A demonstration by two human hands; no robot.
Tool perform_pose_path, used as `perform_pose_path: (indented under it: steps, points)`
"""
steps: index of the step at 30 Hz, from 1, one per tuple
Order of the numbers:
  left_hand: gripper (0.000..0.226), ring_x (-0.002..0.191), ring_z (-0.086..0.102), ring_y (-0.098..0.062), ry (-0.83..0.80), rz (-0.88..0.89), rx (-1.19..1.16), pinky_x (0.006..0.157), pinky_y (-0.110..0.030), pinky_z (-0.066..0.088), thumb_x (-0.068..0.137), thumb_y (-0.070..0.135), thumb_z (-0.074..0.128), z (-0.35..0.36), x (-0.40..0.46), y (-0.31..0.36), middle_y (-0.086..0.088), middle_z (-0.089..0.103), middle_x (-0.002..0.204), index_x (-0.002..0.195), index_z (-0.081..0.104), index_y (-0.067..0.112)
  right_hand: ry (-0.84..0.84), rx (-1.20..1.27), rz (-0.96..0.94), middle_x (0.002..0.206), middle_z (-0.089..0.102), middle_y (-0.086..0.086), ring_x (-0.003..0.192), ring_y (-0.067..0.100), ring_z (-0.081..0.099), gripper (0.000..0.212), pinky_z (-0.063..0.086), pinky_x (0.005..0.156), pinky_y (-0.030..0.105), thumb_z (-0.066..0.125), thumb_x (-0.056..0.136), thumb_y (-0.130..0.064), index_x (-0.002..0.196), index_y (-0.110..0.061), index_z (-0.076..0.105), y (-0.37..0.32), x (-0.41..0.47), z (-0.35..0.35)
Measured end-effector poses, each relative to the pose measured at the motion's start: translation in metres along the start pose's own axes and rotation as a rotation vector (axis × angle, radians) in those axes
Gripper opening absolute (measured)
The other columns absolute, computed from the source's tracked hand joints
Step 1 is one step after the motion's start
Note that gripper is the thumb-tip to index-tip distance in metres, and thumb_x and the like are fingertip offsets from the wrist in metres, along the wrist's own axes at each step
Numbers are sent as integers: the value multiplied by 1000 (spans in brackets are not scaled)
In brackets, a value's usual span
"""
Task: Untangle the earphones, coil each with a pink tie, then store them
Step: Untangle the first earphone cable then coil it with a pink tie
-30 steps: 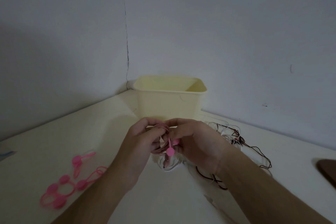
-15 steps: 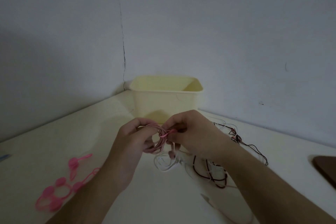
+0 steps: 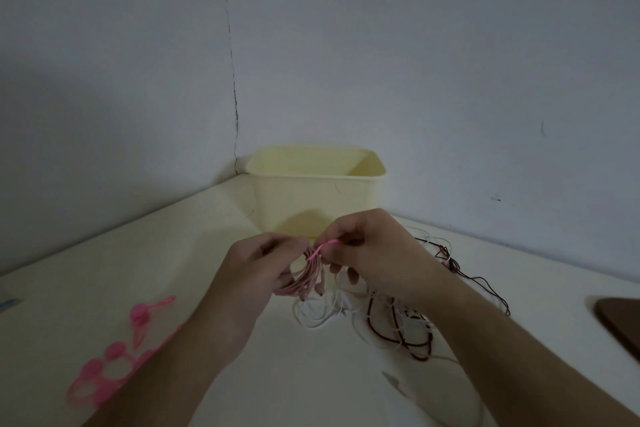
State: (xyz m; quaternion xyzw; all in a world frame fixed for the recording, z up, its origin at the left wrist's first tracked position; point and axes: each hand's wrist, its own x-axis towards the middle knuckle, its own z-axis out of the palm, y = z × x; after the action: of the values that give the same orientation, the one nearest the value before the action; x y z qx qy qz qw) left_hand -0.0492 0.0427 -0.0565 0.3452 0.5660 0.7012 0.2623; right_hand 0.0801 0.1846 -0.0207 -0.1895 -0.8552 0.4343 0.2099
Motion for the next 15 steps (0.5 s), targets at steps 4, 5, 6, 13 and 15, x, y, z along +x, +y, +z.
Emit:
perform_pose_path:
  steps: [4,5,6,13,15]
  points:
    - [23,53,50,-16,-11,-20,45,66,-32,46,96,24,73,-2,3,-5,0,48,58,94,76,1,4,-46,14,68,73,4,52,10,58,15,49,56,31,70,99,-19,86,-17,77,-1,-1,-1]
    - [25,57,45,-18,-29,-26,57,68,-35,42,93,29,75,-4,3,-6,-3,45,61,91,77,4,5,-34,21,68,73,5,52,12,58,17,49,57,32,70,100,-21,85,-16,76,-1,-2,-1]
    - [24,59,42,-19,-40,-32,55,69,-36,40,93,30,75,-6,3,-6,-2,43,62,89,77,6,8,-7,29,68,73,7,54,16,59,19,49,57,33,71,100,-24,83,-14,75,-1,-2,-1]
    - [24,68,47,-19,-59,-5,120,80,-43,40,95,36,72,-10,4,-11,6,48,61,91,77,12,-3,159,24,73,68,17,64,20,67,20,53,59,37,73,99,-13,83,-1,72,0,-3,-4]
    - [25,69,47,-19,-77,-4,116,80,-42,38,94,35,72,-10,4,-10,4,50,62,93,77,11,-16,230,48,72,67,10,64,20,65,18,52,57,33,71,100,-10,86,2,71,0,-3,-4]
